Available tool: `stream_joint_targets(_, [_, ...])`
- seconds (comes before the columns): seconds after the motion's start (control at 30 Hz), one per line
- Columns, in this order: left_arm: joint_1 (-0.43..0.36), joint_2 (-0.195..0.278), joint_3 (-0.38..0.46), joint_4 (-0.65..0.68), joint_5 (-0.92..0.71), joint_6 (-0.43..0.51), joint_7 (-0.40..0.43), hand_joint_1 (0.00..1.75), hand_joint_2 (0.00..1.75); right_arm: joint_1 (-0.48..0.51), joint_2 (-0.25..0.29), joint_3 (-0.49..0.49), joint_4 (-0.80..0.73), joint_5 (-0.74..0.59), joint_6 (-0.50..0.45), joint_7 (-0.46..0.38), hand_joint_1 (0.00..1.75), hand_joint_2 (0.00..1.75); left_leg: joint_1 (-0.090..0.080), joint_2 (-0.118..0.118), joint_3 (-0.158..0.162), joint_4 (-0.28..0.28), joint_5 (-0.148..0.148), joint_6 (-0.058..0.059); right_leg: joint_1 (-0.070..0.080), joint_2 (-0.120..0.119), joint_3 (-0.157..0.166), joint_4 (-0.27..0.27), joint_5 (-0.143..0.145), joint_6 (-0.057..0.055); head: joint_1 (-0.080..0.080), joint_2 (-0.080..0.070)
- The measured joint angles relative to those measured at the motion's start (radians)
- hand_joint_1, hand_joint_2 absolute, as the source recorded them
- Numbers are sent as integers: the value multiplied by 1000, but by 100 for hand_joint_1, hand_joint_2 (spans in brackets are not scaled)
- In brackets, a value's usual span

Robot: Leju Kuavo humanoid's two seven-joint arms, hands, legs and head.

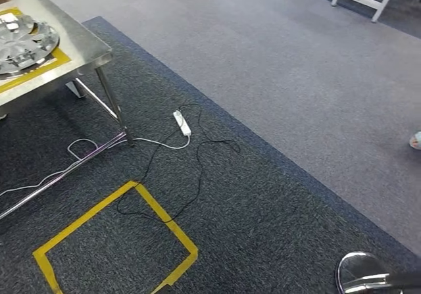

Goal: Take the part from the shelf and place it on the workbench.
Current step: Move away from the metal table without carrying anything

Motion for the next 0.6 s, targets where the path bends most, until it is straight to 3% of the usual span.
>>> stream_joint_targets(0.03, [0,0,0,0,1,-2,-6,0,0,1,0,0,0,0,0,0,0,0,-1,14,1,0,-1,0,0,-3,8,-8,12,-1,0,0])
stream_joint_targets(0.07, [-1,-1,0,0,2,-3,-10,0,0,3,0,0,0,0,0,0,0,0,-2,27,3,0,-3,-1,1,-9,39,-57,39,-4,0,0])
stream_joint_targets(0.17, [-2,-2,0,0,-1,2,-13,0,0,0,0,0,0,0,0,1,0,0,-8,58,12,2,-10,-13,11,-59,150,-247,109,-19,0,0])
stream_joint_targets(0.2, [-2,-2,-1,0,-3,6,-11,0,0,-2,0,0,0,0,-1,2,0,0,-10,67,14,2,-12,-18,15,-68,163,-271,114,-24,-1,0])
stream_joint_targets(0.27, [-3,-1,-2,0,-8,16,-2,0,0,-1,0,0,0,0,-1,4,0,0,-10,84,19,-1,-13,-29,18,-52,161,-277,115,-35,-1,0])
stream_joint_targets(0.3, [-4,-1,-3,0,-9,20,3,0,0,1,0,0,0,0,-1,5,0,0,-9,79,20,-1,-16,-35,16,-41,160,-281,117,-41,-2,0])
stream_joint_targets(0.37, [-4,0,-6,0,-9,25,10,0,0,2,0,0,0,-1,-1,8,0,0,-6,38,4,42,-50,-46,11,-19,162,-288,124,-52,-5,0])
stream_joint_targets(0.43, [-3,1,-7,0,-8,25,12,0,0,-1,0,0,0,-2,-2,9,0,0,-5,-8,-55,164,-116,-49,9,4,160,-290,128,-59,-10,0])
stream_joint_targets(0.47, [-2,2,-7,0,-7,25,13,0,0,-2,0,0,0,-2,-2,9,0,0,-5,-16,-89,231,-142,-50,9,18,158,-290,128,-60,-11,0])
stream_joint_targets(0.5, [-2,3,-7,0,-6,25,14,0,0,-1,0,0,0,-2,-2,9,0,0,-5,-18,-113,274,-149,-50,9,32,158,-290,129,-61,-11,0])
stream_joint_targets(0.53, [-2,3,-8,0,-6,25,14,0,0,0,0,0,0,-3,-2,10,0,0,-4,-20,-121,283,-137,-49,9,47,158,-290,129,-61,-11,0])
stream_joint_targets(0.6, [-2,3,-8,0,-6,25,17,0,0,1,0,0,0,-3,-2,11,0,0,-1,-35,-84,193,-63,-49,6,78,158,-288,130,-57,-11,0])
